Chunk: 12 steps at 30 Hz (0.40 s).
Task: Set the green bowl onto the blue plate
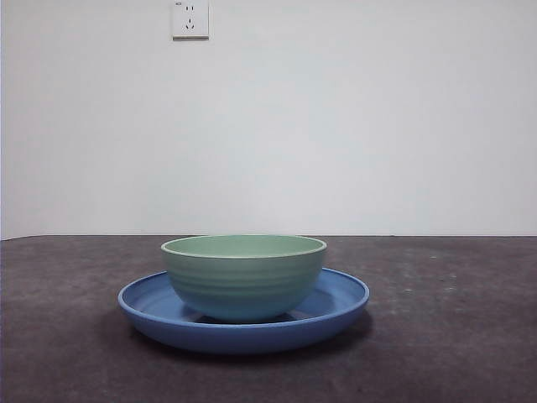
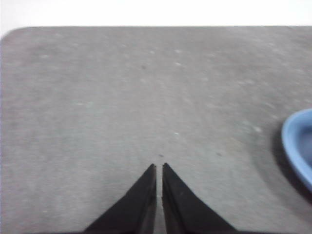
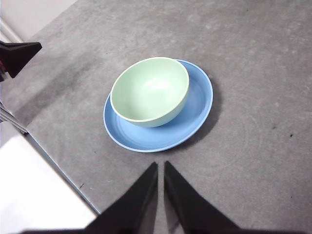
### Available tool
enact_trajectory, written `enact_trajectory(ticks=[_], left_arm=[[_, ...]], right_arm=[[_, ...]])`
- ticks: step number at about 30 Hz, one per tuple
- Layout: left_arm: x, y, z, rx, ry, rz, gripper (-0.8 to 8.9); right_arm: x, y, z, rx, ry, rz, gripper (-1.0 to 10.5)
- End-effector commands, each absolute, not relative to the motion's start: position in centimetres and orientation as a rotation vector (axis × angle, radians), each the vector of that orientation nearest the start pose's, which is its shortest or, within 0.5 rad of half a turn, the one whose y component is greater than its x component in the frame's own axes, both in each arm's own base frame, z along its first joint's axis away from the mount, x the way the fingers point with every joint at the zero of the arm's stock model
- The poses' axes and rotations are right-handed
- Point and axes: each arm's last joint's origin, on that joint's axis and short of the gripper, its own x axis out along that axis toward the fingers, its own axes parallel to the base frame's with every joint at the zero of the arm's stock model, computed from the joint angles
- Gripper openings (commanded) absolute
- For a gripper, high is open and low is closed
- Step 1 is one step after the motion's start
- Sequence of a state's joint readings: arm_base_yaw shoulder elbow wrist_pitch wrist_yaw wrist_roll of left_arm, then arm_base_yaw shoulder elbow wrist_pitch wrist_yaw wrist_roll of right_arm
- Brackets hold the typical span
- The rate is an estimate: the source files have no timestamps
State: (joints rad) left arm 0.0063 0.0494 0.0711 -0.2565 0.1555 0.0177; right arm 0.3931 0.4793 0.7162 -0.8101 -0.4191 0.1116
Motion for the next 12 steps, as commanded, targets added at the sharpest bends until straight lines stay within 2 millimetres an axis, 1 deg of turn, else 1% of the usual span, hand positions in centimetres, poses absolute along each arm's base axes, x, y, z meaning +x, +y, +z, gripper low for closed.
enact_trajectory(ticks=[1, 12], left_arm=[[9.28, -0.07, 15.66, 0.019, 0.193, -0.116, 0.19], [9.43, 0.53, 15.11, 0.013, 0.191, -0.026, 0.19]], right_arm=[[7.76, 4.56, 29.36, 0.112, 0.616, 0.763, 0.2], [7.77, 4.56, 29.38, 0.112, 0.614, 0.763, 0.2]])
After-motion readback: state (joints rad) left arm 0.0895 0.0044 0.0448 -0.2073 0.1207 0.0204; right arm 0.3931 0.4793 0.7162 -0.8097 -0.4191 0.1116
